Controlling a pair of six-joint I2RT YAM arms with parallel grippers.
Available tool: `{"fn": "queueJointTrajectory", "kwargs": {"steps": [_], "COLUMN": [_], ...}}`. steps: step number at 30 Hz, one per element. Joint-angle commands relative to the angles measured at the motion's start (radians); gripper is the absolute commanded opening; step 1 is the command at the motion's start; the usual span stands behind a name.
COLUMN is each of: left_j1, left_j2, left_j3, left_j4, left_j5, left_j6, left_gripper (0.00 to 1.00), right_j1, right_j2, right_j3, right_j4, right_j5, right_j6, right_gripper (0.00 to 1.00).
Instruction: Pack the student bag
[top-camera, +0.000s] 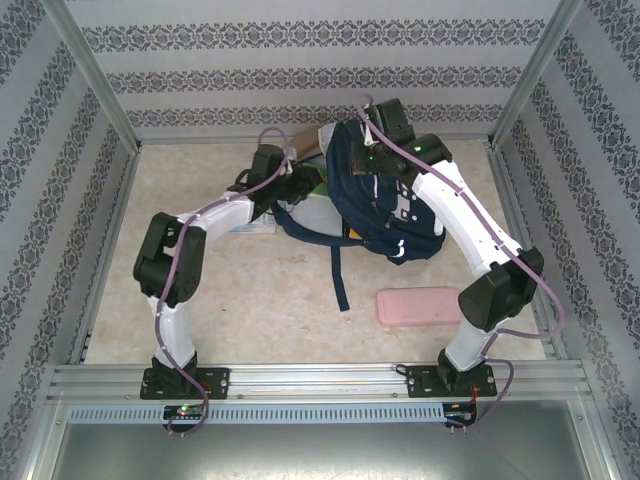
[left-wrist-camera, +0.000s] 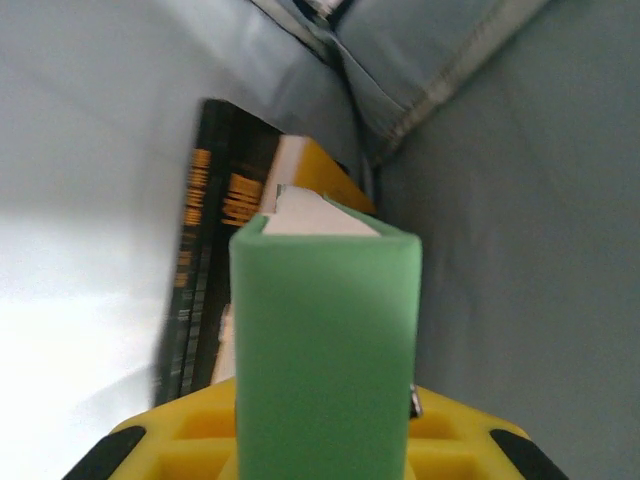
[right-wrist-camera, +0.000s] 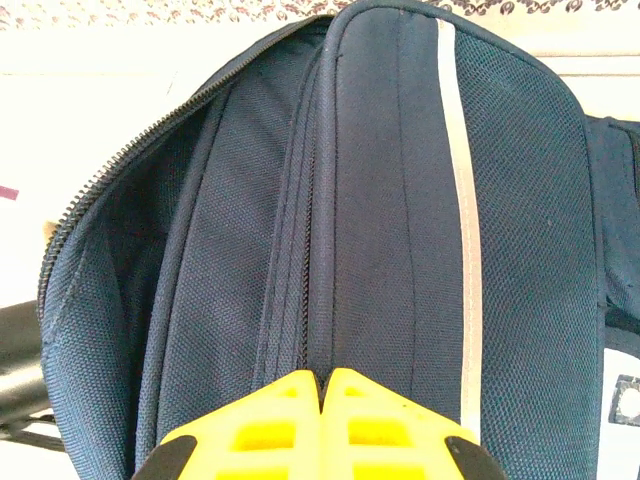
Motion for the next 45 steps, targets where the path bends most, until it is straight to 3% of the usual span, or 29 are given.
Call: {"fn": "queueJointTrajectory", "kwargs": {"steps": [1,8,15,28,38,45], "left_j1": [-0.041,-0.071,-0.055,-0.056,-0.195,-0.257], "left_j2": [0.04,0.039,-0.037,0.115,0.3,0.451], "left_j3": [0.058,0.038,-0.038,0.067,0.274,0.534], "left_j4": [0.167,0.204,0.256,0.462,0.252,-0.052], "left_j5": [-0.008,-0.069,-0.119,-0.029,-0.076,-0.145], "left_j6": [-0.065,-0.083,-0.08,-0.214,-0.119,-0.016], "left_gripper": [0.0,0.0,0.0,0.0,0.0,0.12], "right_j1": [-0.027,-0.051,-0.137,-0.164,-0.139,-0.13], "right_j2": [-0.079,-0.091,-0.128,-0.13,-0.092,-0.087], "right_j3": [0.009,0.002,-0.074,-0.105,-0.049,-0.041], "right_j4": [0.091,0.08,0.153,0.165,0.166,0.162], "right_j5": [-0.033,-0.05,-0.231,-0.246,-0.264,-0.258], "right_j6": [0.043,0.045,0.088,0.123,0.131,0.13], "right_gripper": [0.0,0.0,0.0,0.0,0.0,0.0]}}
